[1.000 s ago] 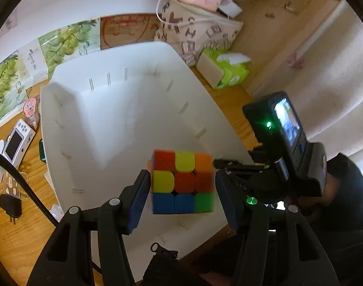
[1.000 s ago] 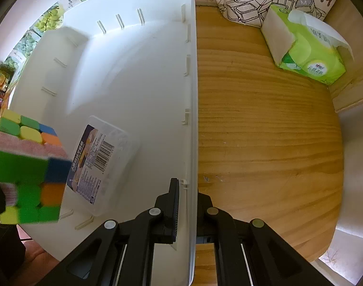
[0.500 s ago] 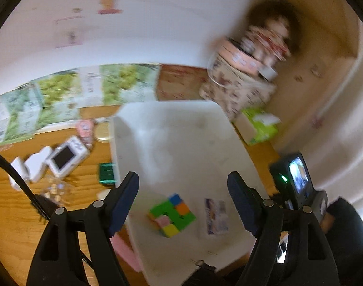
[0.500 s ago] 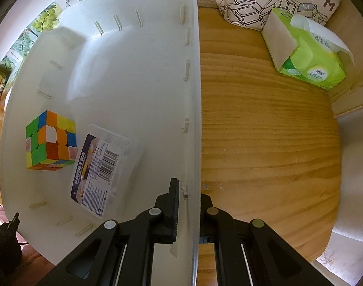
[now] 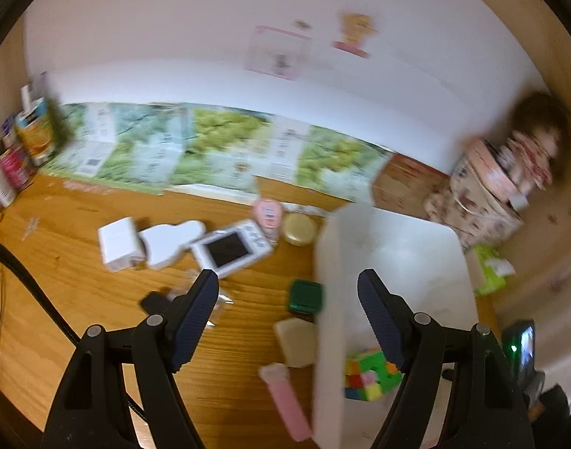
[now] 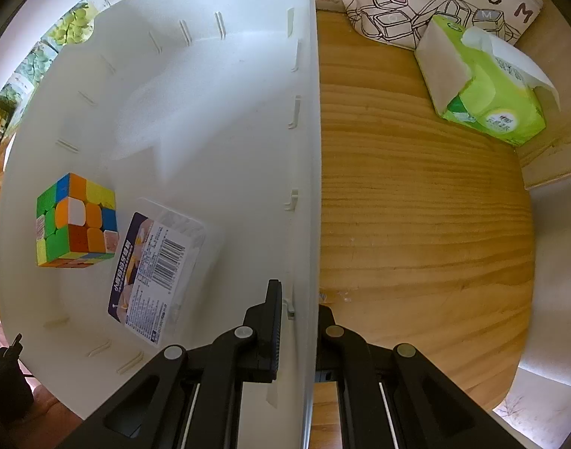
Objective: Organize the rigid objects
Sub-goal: 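Move the left tool to the black charger and close on it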
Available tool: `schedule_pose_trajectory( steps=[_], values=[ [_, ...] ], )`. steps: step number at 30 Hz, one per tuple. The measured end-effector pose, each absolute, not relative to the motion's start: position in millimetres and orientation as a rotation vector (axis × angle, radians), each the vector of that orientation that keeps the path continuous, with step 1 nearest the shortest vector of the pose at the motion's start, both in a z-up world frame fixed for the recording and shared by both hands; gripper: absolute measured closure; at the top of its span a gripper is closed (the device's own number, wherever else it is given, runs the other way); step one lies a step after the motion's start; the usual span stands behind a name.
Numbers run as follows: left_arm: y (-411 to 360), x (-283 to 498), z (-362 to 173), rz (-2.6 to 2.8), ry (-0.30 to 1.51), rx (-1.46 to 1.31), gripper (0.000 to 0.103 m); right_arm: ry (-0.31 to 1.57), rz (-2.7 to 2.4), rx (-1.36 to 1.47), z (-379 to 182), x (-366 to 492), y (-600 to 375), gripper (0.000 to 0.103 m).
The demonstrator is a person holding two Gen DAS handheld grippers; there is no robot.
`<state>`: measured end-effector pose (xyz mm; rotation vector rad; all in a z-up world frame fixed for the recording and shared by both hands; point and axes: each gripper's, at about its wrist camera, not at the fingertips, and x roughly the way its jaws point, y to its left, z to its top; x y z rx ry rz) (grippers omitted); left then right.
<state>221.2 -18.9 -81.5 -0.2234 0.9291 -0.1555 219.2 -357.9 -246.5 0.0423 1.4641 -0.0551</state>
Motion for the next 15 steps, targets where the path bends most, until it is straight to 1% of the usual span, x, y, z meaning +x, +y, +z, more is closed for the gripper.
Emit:
schedule_pose_trajectory(
  steps=[8,15],
  values=[
    [32,225,-93,-0.013,0.968,-0.323,0.023,1.477,-0.057,0.032,-249,221,-353,0.095],
    [72,228,-122,0.086,1.078,-0.403,0.023,1.494,-0.057,0.022,-251,226,-353,0.095]
  ],
)
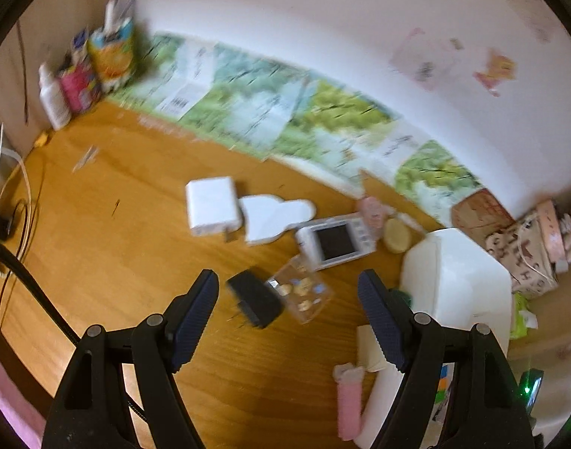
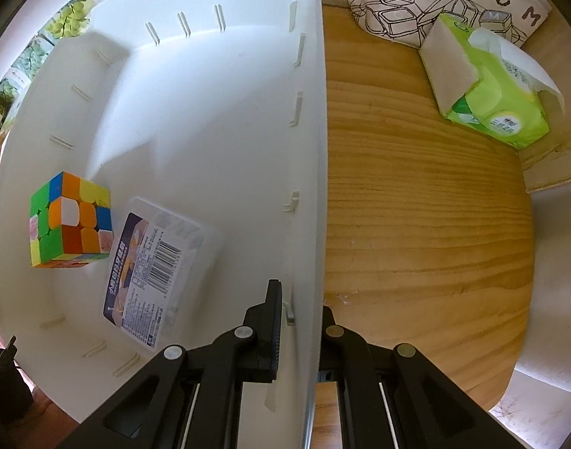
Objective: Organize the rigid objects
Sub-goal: 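Move the left tool to the black charger and close on it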
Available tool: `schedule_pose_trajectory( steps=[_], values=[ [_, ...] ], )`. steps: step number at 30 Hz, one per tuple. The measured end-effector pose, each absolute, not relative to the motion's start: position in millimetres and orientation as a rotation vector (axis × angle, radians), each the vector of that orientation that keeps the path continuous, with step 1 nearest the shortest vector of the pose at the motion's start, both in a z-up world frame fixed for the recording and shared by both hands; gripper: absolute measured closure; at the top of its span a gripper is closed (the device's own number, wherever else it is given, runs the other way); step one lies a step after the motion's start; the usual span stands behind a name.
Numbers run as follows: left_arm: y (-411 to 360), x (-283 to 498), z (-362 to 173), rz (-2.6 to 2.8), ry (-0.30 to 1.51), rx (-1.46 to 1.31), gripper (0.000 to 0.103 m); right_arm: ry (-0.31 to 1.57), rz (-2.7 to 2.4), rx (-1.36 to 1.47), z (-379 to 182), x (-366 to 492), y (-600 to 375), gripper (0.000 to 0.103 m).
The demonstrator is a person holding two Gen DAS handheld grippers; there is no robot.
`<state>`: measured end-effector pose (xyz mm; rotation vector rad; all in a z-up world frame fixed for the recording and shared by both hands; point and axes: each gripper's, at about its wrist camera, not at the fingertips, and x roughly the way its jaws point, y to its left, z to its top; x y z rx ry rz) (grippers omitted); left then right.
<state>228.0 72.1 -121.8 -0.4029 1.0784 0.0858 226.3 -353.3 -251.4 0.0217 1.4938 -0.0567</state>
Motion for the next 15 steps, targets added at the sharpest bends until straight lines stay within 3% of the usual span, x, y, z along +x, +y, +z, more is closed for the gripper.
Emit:
schedule_pose_trajectory(
  steps=[15],
  values=[
    [98,232,-195,0.148,1.292,-0.673,0.024,1.533,-0.055,0.024,-265,236,-356,0.095]
  ],
)
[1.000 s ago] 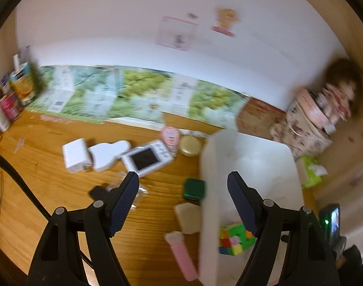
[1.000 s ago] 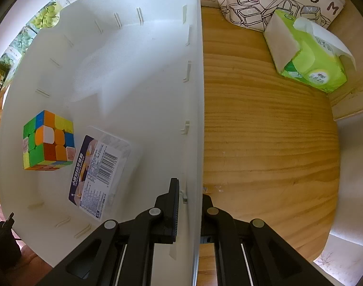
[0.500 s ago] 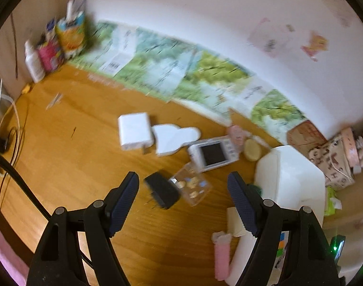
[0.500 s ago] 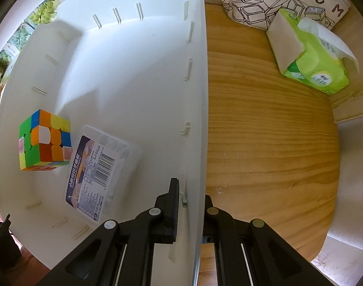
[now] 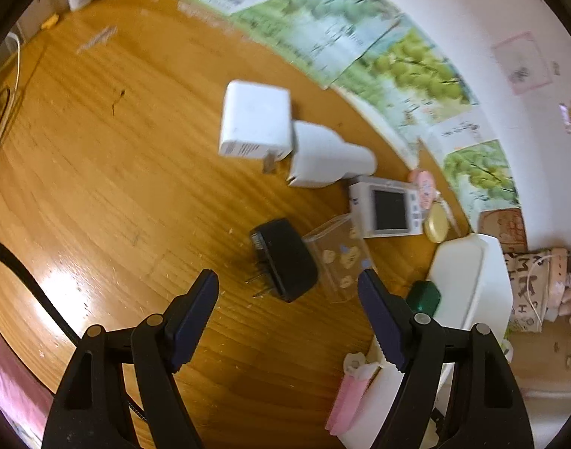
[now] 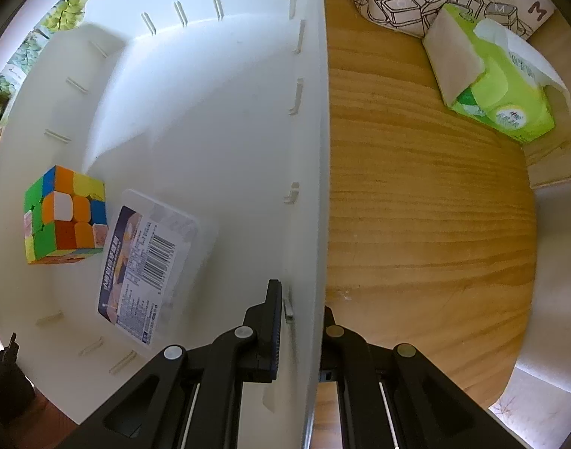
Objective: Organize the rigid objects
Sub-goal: 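Move the left tool to the black charger and close on it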
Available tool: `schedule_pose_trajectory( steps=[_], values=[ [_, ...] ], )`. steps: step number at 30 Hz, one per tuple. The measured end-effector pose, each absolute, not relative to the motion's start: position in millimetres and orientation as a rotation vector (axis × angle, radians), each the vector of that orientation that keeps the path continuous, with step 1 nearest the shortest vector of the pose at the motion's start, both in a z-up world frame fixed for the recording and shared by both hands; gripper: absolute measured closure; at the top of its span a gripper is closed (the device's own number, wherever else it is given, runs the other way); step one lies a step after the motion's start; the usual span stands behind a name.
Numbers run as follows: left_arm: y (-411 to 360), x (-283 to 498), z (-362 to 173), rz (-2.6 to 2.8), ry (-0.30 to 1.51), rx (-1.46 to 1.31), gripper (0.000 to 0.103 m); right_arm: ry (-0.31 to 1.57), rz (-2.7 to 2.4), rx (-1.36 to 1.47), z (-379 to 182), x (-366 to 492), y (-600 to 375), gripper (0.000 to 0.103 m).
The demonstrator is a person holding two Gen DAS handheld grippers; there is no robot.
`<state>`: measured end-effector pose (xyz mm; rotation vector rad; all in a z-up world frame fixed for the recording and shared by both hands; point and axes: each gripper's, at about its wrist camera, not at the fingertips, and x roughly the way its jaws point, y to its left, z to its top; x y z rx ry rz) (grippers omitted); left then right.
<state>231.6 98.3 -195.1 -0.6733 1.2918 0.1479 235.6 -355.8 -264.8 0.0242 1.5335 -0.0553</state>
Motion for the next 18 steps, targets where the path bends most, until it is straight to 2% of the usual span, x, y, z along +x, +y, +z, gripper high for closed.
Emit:
schedule_pose_trajectory(
  steps=[18],
  values=[
    [95,258,-232,0.213,1.423,-0.683,0.025,1.554,-0.059,0.06,-275,239,-367,0.095]
  ],
)
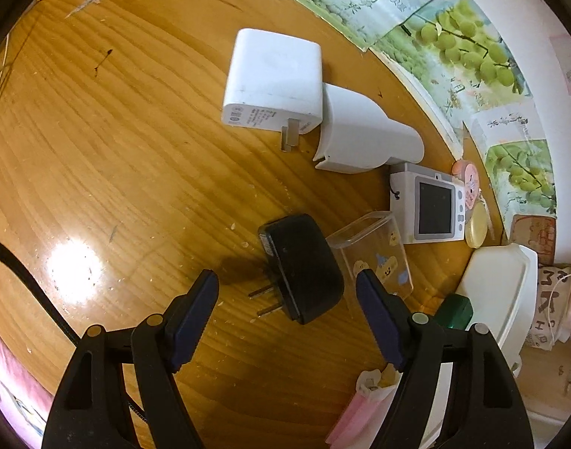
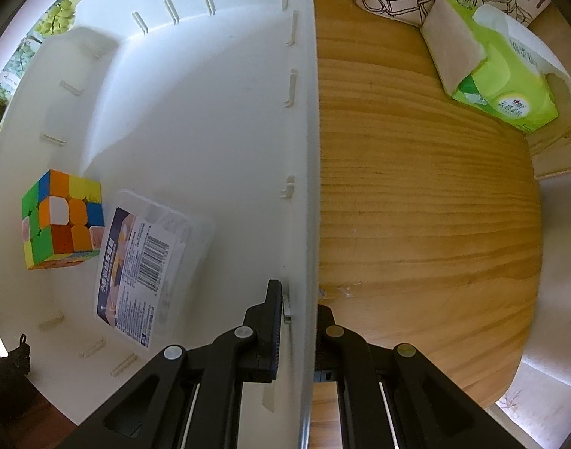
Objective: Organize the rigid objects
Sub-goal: 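Move the left tool to the black charger and close on it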
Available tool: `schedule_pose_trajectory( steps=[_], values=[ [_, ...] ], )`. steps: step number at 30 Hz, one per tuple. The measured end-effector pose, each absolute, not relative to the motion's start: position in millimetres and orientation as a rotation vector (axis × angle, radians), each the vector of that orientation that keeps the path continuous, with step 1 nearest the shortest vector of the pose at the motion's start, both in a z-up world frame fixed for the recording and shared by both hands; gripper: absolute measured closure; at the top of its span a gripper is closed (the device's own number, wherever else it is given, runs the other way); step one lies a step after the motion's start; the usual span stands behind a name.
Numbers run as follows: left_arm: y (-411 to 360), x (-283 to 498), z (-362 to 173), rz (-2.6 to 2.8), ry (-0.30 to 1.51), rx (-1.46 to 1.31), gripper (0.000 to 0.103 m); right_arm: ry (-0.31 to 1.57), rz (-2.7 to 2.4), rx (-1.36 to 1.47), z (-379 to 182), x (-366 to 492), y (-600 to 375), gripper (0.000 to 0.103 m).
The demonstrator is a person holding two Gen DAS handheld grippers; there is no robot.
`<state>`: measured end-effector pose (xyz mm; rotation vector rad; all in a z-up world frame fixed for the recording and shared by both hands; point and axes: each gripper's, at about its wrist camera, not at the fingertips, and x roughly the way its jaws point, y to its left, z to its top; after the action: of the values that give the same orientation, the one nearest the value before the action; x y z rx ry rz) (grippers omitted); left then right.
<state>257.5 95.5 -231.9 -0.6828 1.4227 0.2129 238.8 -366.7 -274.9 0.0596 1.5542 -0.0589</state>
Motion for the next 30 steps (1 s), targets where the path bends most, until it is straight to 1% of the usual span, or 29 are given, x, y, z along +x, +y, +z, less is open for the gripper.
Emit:
schedule_pose_trajectory(
  steps=[8,18,22,30],
  values=[
    [89,269,-232,0.189,1.419,-0.675,0.025,1.553,-0.072,0.064,-276,241,-368,0.095],
    [85,271,-232,0.175,1.429,-0.685,0.035,1.553,-0.078,0.067,-273,246,-368,0.095],
    [87,264,-233,0.212,1.447,-0.668,0.041,1.554,-0.077,0.061,-272,248,-366,0.095],
    [91,263,-234,0.209,1.448,-0.664,0.041,1.555,-0.078,0.052,-274,248,-359,0.095]
  ],
)
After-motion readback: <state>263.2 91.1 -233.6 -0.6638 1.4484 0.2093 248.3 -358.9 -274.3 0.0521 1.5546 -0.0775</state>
